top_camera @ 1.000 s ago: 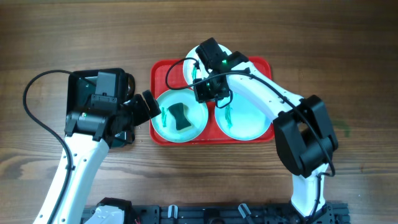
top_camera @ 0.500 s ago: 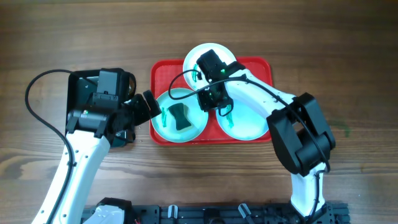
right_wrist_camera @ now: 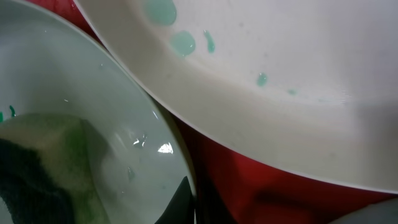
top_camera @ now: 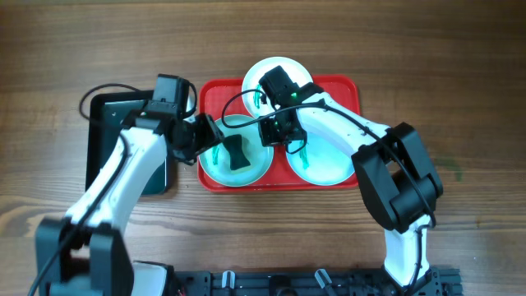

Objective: Clean dirty plates on tray and stack at the side
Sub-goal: 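Scrub the held blue plate with the sponge in the left gripper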

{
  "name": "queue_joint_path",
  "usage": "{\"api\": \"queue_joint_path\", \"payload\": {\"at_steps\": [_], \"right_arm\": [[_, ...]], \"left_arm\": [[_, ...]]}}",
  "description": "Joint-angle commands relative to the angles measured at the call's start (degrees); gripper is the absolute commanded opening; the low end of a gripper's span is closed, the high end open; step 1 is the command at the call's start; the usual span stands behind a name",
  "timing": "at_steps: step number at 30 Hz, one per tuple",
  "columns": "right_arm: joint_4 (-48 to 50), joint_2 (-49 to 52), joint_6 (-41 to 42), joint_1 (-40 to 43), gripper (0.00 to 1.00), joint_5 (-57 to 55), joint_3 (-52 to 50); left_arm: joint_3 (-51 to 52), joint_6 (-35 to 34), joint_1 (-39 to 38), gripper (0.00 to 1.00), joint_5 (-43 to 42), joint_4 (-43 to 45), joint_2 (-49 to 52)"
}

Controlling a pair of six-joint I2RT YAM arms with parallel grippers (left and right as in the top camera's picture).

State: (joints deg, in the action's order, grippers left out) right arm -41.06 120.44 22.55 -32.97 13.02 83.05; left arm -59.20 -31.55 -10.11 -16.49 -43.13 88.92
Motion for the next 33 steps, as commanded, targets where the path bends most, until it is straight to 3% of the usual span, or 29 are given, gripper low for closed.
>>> {"api": "queue_joint_path", "payload": {"at_steps": [1, 8, 17, 19, 20, 31, 33], "right_arm": [[-0.1, 1.1, 1.5, -0.2, 0.04, -1.4, -0.8], [-0.1, 1.1, 1.5, -0.2, 0.04, -1.4, -0.8], [-0.3, 1.1, 1.4, -0.2, 0.04, -1.4, -0.8], [-0.4, 1.1, 1.4, -0.2, 0.04, -1.4, -0.8], [-0.3, 1.1, 1.5, -0.2, 0.05, -1.4, -0.8], [-0.3, 1.1, 1.4, -0.2, 0.04, -1.4, -0.8], [-0.3, 1.1, 1.4, -0.2, 0.04, -1.4, -0.8]], "left_arm": [[0.1, 1.3, -1.2, 0.54, -5.5, 2.8, 5.4], [0.1, 1.3, -6.6, 0.43, -5.5, 6.2, 12.4], [0.4, 1.1, -8.1, 0.28, 3.0, 5.7, 13.6], [1.0, 1.1, -8.1, 0.16, 6.9, 5.7, 14.3], [1.2, 1.1, -8.1, 0.06, 9.3, 5.4, 14.5], [-1.9, 1.4, -6.1, 0.04, 31.8, -0.4, 9.5], [-2.1, 1.5, -6.2, 0.04, 30.1, 0.7, 6.6]]}}
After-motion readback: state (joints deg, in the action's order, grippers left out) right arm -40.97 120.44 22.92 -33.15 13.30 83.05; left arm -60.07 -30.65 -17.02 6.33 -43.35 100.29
